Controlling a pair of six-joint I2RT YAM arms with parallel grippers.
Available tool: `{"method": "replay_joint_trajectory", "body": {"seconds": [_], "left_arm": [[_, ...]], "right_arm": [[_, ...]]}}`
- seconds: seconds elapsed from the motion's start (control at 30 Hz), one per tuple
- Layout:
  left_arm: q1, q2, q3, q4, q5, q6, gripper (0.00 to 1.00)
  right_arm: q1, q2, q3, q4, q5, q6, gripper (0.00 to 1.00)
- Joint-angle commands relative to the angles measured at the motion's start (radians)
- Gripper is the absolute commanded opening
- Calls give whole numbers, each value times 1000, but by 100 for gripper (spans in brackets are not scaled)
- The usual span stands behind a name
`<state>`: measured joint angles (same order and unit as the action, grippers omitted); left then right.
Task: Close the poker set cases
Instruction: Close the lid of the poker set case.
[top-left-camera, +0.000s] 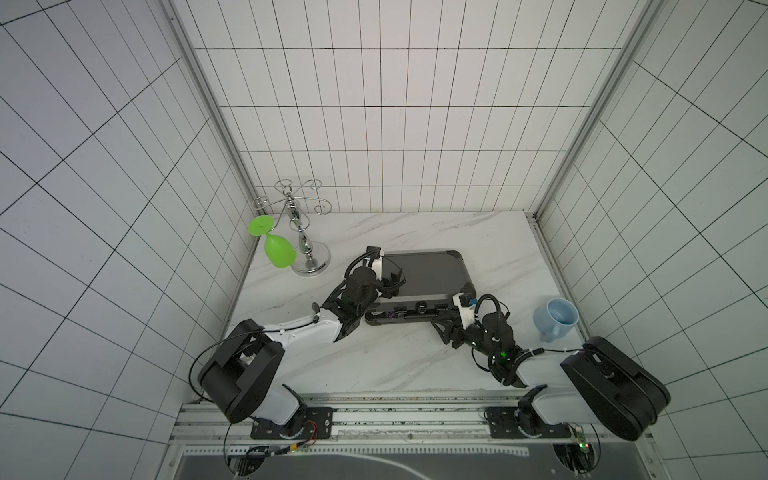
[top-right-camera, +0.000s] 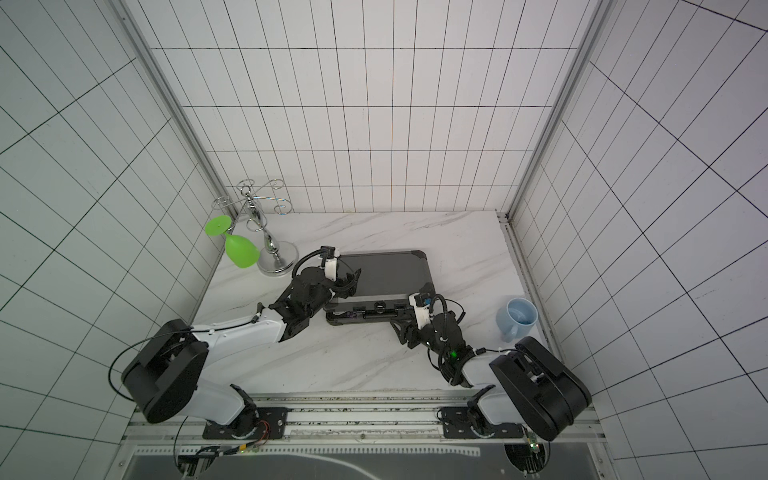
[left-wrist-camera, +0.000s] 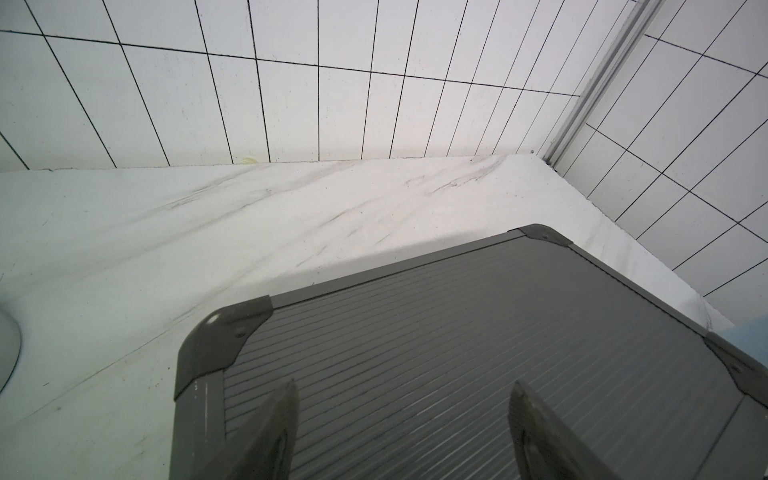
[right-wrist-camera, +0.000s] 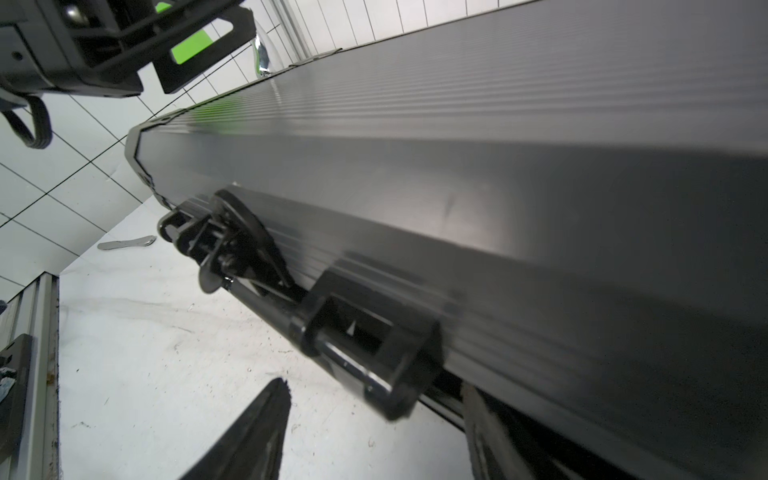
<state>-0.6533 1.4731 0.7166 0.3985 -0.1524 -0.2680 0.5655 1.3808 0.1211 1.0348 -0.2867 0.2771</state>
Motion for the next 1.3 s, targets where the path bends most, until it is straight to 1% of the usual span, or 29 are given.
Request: {"method": "replay_joint_trajectory", "body": {"seconds": [0.0, 0.07, 0.17, 0.37, 0.5, 0.57, 0.67, 0.83, 0.97, 1.1, 1.17, 1.27], "left_arm": [[-5, 15, 20, -8, 7, 13, 78], [-6, 17, 23, -11, 7, 13, 78], [-8, 19, 26, -15, 4, 14, 78], [-17, 37, 43, -40, -11, 31, 78], [-29, 51, 47, -47, -30, 39, 78], [-36, 57, 50, -47, -30, 39, 78], [-47, 71, 58, -46, -23, 42, 78], [-63, 95, 72, -47, -25, 50, 78], [-66, 109, 75, -46, -24, 52, 78], [-69, 129, 73, -44, -25, 52, 78], [-71, 132, 73, -44, -27, 56, 78], [-76, 126, 69, -46, -36, 64, 78]], "right_arm": [[8, 33, 70, 106, -80, -40, 67], [9, 34, 81, 109, -120, -44, 65], [8, 17, 73, 120, -158, -29, 58], [10, -80, 26, 93, -168, -4, 51], [11, -136, 23, -16, -108, 9, 54], [11, -138, 22, -84, -63, 22, 56], [11, -121, 5, -123, -24, 52, 57], [21, -108, -42, -114, 18, 89, 58], [24, -81, -14, -172, 59, 82, 60], [27, -51, -11, -182, 80, 96, 61], [28, -57, -16, -200, 106, 116, 61], [29, -104, -34, -240, 139, 139, 62]]}}
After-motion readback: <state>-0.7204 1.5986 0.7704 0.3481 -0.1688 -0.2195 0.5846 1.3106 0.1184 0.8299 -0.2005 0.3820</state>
